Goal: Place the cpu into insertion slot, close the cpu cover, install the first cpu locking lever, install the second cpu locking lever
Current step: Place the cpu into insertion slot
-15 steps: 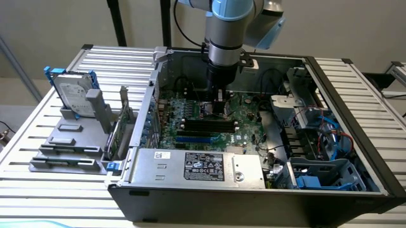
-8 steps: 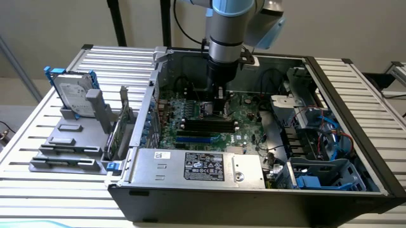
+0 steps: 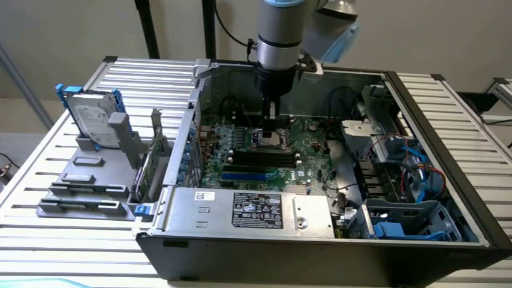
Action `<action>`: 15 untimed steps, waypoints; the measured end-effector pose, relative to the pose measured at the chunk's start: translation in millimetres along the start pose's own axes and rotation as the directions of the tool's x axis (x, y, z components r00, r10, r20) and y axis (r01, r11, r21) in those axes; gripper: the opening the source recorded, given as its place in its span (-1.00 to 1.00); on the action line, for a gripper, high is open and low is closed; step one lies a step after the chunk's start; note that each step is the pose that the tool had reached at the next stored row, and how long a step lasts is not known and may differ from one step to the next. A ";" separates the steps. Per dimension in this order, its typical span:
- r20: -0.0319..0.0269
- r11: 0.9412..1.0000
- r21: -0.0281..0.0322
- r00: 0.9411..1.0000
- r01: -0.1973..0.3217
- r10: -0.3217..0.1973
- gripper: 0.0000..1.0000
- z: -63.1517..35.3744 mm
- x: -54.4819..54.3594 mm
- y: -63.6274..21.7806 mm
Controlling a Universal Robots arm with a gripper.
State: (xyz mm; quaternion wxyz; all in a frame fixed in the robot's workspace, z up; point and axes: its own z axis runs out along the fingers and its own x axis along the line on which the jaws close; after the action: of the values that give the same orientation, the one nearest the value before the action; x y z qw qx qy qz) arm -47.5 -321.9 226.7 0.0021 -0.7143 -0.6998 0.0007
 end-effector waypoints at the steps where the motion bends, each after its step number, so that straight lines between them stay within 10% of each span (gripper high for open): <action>1: 0.000 1.000 0.000 1.000 0.000 0.000 -0.29 -0.9 -0.5 -4.5; 7: 0.000 1.000 0.000 1.000 0.000 0.000 -0.76 -7.0 -3.6 -28.2; 15: -0.001 1.000 0.000 1.000 0.000 0.000 -0.79 -7.9 -3.8 -29.4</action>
State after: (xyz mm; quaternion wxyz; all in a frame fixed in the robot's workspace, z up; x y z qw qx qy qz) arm -76.9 -325.1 234.8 0.0026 -0.7142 -0.6999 0.0003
